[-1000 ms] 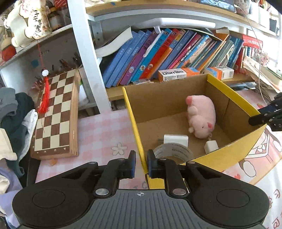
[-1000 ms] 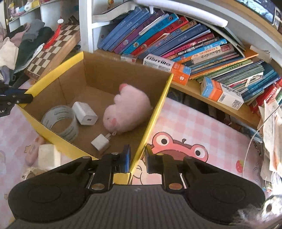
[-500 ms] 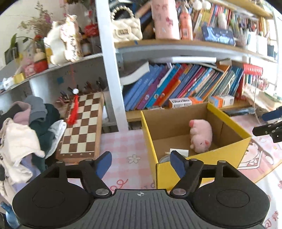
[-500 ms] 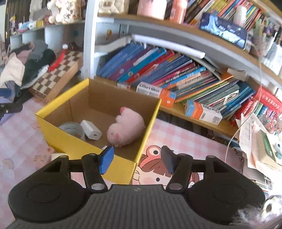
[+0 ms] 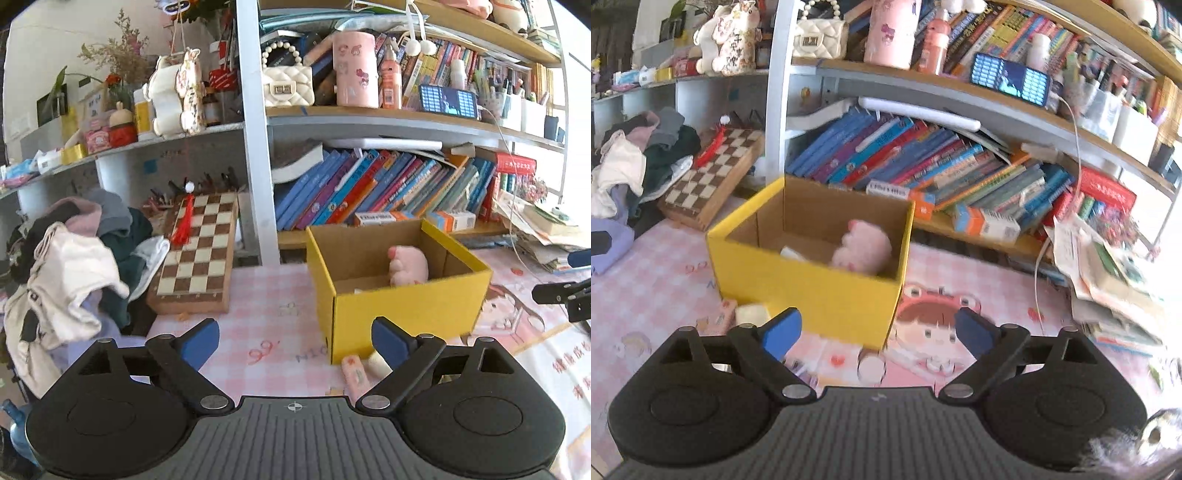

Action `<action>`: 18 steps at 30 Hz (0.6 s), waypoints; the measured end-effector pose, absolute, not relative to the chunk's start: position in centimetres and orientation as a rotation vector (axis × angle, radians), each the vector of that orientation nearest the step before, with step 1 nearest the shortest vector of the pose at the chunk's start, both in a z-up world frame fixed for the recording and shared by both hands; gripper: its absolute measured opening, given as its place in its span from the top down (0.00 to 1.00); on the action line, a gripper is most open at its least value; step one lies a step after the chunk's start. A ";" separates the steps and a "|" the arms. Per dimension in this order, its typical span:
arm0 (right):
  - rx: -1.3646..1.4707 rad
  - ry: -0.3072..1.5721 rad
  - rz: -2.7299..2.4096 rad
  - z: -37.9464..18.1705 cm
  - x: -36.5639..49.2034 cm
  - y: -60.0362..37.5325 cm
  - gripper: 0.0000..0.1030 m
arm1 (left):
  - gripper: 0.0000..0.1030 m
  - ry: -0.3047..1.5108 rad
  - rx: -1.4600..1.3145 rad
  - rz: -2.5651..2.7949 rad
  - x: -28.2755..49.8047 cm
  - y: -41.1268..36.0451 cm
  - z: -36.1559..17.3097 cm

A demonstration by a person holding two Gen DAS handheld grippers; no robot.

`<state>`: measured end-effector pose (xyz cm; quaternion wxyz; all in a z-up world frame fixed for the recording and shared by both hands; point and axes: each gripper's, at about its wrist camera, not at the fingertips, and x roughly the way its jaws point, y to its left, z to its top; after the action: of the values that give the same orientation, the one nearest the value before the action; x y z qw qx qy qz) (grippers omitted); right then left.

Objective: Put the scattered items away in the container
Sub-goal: 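Withdraw both tools from the yellow box back over the table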

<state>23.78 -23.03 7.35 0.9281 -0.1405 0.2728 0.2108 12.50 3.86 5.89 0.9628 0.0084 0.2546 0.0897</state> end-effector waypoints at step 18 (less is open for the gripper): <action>-0.335 0.737 0.401 -0.7 12.0 -20.3 0.00 | 0.09 0.754 0.041 0.069 6.5 2.1 -1.2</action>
<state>11.99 -20.26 -0.65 0.8996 -0.1618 0.3563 0.1938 6.52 2.06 -1.22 0.9289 0.0202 0.3682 0.0337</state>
